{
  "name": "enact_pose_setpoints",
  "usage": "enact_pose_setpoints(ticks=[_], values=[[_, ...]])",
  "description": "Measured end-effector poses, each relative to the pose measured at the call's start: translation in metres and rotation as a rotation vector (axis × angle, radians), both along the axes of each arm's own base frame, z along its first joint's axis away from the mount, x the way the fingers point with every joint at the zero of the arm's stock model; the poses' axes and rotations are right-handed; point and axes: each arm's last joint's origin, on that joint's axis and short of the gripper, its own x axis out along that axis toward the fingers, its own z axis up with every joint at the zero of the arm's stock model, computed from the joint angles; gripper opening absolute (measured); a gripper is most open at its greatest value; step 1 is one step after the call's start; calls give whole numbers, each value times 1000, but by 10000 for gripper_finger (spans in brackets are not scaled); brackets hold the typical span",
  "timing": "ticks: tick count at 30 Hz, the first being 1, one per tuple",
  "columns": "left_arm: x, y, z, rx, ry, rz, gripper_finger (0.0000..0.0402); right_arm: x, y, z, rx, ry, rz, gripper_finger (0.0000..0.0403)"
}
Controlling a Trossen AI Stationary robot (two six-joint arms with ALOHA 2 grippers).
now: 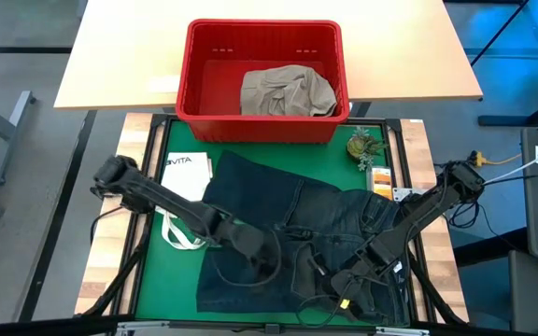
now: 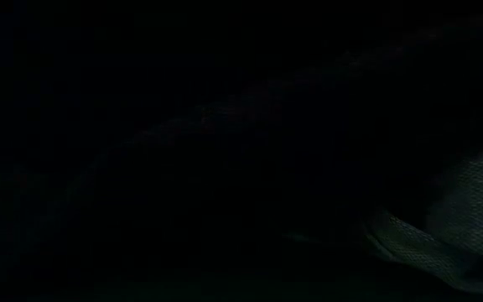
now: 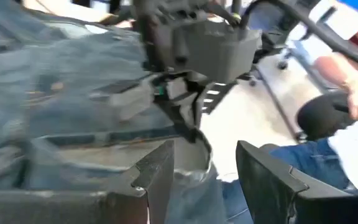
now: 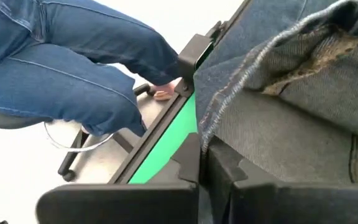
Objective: Fold Laundry from Bin
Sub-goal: Fold the dark blue jeans
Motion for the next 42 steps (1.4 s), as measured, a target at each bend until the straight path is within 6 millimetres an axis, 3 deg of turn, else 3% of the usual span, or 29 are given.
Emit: enact_pose_setpoints(ticks=[7,14,21,28,31,35,42], values=[[-54,16,36,152,105,127,165,-3,0,-3,9,53,30,15],[-90,9,28,325,293,162,165,-6,-1,-5,14,90,48,16],[-94,-5,6,386,392,122,165,-6,-1,-5,14,91,47,16],[-94,-19,4,251,386,179,165,-6,-1,-5,13,91,47,17],[-93,-20,5,287,353,191,165,-6,-1,-5,13,91,47,17],[-97,-10,0,310,458,197,165,-6,-1,-5,14,90,47,17],[-102,26,-21,352,742,192,165,-6,-1,-5,14,90,47,17]])
